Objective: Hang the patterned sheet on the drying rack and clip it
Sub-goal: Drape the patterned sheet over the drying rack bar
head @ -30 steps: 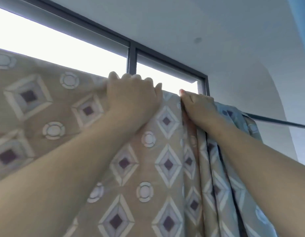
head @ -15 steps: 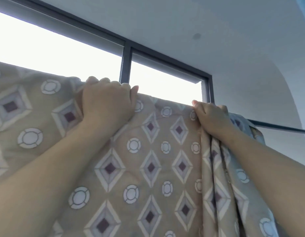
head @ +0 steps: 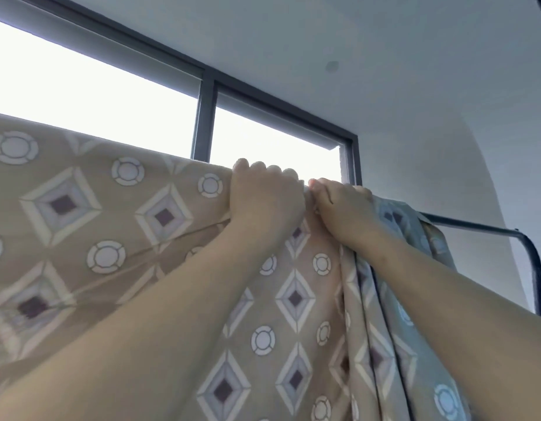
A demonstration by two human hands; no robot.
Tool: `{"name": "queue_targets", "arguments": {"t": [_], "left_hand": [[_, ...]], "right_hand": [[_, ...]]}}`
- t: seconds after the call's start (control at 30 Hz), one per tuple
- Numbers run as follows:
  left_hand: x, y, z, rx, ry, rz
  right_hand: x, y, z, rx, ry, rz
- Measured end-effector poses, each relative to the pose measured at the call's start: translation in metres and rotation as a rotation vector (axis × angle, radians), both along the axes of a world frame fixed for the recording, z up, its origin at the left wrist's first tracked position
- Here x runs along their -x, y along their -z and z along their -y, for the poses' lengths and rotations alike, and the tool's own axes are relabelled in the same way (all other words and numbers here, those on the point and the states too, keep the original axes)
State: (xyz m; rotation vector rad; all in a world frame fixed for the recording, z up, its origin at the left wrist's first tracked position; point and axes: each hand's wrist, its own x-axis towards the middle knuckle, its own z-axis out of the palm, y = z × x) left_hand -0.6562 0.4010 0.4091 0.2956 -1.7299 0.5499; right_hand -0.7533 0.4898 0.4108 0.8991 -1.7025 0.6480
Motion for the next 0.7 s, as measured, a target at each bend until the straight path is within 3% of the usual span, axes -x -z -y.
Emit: {"name": "queue_targets", "arguments": {"t": [0.43, 0.57, 0.7], "left_hand": [[0.022, 0.001, -0.007, 0.115, -0.010, -0.161], [0.028, -0.003, -0.003, 0.010, -0.044, -0.210], [0.058, -0.002, -0.027, 0.016, 0.008, -0.117]], "right_hand": [[0.038, -0.014, -0.055, 0.102, 0.039, 0.244], [0.043, -0.011, -0.054, 0.024, -0.063, 0.299], [0.058, -0.010, -0.056, -0.093, -0.218, 0.226]]}}
